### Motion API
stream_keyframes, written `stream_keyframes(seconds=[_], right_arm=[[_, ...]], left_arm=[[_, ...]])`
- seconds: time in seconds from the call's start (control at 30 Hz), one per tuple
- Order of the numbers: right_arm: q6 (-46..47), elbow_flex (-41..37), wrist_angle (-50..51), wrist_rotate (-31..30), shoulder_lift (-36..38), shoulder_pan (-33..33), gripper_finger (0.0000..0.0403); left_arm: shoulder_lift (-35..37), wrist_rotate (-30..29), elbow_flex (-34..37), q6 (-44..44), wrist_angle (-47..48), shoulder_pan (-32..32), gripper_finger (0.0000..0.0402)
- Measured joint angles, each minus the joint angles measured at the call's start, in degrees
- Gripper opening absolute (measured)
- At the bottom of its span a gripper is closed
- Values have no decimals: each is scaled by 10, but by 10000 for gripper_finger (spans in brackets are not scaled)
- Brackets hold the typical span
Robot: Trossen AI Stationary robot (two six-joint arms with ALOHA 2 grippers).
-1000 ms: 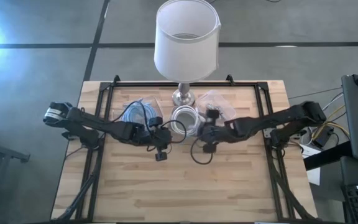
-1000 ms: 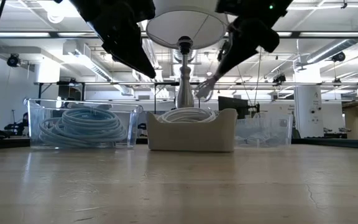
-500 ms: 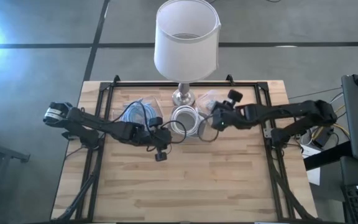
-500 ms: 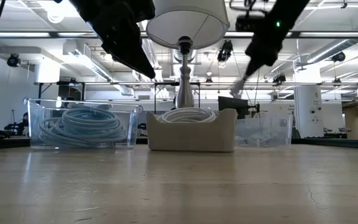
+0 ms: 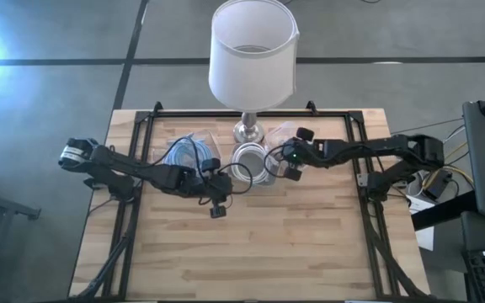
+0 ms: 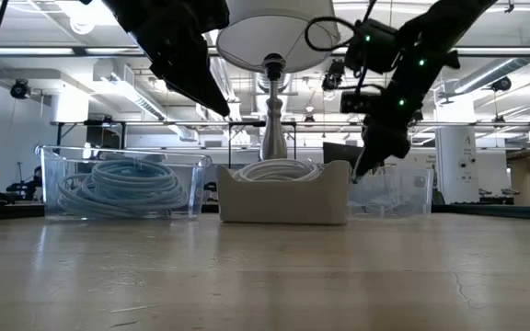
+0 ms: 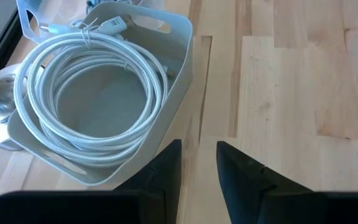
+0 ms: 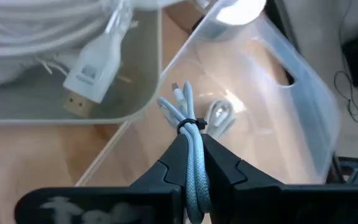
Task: Pick & Place USB Port
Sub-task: Put the blue USB cable into the right transparent bin, then return to Home Position
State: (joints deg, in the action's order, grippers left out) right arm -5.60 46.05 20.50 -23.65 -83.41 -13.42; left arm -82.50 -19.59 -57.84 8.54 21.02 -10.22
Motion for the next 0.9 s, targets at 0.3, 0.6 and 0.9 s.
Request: stream_keyframes(seconds=[0.3,0.6,0.9], right_arm=[[-10,23,4,2,-30,-5,60],[19,59,70,3,-29,-4,124],[40,118,93,50,-29,14,148]], left_arm=[[0,0,0,0,0,0,104],[0,0,0,0,1,0,104],[28,0,0,10,12,0,104]])
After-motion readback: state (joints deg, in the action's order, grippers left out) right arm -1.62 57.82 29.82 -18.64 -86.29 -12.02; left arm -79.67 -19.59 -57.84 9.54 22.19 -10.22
